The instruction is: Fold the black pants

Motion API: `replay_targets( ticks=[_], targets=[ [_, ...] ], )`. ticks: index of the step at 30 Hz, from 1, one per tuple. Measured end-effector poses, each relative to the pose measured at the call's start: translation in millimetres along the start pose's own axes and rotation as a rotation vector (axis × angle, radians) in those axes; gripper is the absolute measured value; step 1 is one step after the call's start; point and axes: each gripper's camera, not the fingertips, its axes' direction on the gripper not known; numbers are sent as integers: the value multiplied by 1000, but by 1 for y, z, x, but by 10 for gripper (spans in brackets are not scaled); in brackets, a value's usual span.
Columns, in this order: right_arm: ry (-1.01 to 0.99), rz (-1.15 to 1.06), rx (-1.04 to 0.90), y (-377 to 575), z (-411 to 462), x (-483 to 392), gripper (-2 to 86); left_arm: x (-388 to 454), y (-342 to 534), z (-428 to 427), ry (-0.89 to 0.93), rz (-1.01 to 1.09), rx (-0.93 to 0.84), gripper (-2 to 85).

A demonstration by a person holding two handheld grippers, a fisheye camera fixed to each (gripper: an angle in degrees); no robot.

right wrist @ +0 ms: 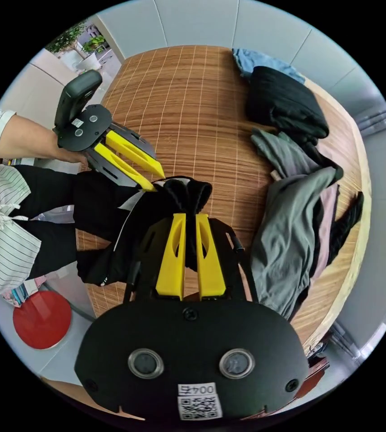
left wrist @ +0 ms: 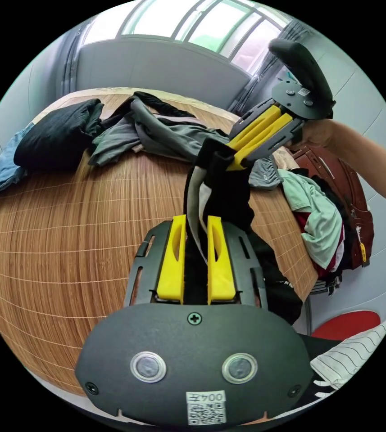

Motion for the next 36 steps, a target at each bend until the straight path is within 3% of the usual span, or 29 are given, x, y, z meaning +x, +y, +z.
replay_targets(
  ticks=[8, 14, 30, 33, 36],
  targets=[
    [258, 150, 77, 12, -228, -9, 43, 20, 47, -73, 21, 98, -2, 118],
    [364, 172, 43, -12, -331, -34, 44, 24, 77, -81, 58, 161, -68, 122],
    [386, 302, 29, -94, -406, -9, 44, 25, 102, 16, 190, 328, -375, 171],
    [375, 328, 8, -112, -410, 6, 44, 23, 105, -3, 129, 198, -286, 161],
    [379, 330, -24, -134, -411, 18, 44, 40, 124, -23, 195, 105, -242, 142]
  ],
)
